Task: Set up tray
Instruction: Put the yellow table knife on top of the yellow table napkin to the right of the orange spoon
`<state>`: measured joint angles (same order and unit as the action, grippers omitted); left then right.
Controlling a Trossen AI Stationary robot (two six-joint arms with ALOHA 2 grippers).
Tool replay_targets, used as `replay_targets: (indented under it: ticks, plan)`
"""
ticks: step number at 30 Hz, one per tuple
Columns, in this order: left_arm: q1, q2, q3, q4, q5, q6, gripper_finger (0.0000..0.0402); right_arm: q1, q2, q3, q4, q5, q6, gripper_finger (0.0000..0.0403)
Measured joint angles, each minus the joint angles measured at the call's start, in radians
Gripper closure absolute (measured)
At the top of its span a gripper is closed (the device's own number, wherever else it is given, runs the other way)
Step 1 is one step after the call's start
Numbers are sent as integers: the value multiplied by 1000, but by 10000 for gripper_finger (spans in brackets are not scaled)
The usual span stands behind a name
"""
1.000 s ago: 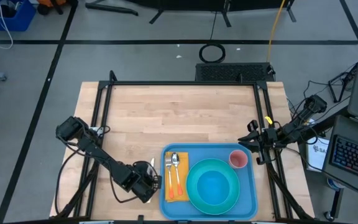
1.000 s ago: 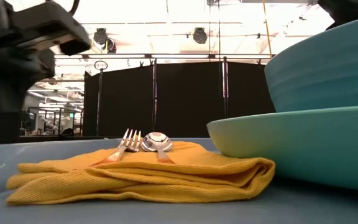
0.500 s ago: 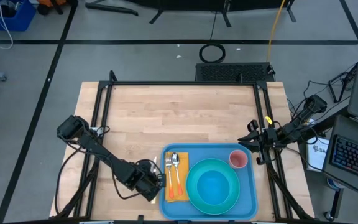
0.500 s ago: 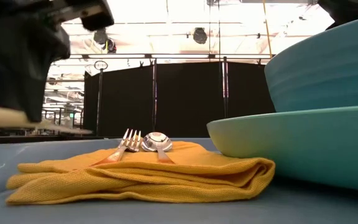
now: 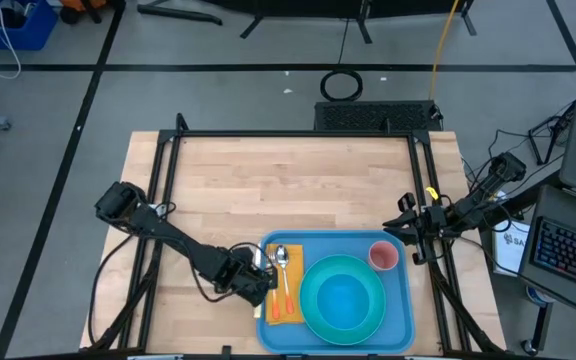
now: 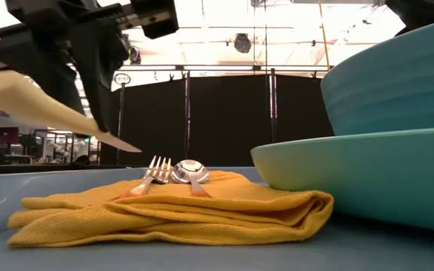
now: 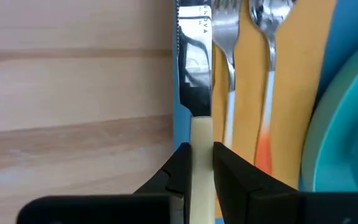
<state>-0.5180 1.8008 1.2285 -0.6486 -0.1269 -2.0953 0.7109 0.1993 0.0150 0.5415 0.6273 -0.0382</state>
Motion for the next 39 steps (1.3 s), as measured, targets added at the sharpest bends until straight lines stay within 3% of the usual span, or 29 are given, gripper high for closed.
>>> replay_targets:
  ticks: [10,39]
  plan:
    - [60,0,0,34,29,80,353,0,0,0,0,0,0,360]
    - [112,0,0,132,15,120,358,0,0,0,0,0,0,360]
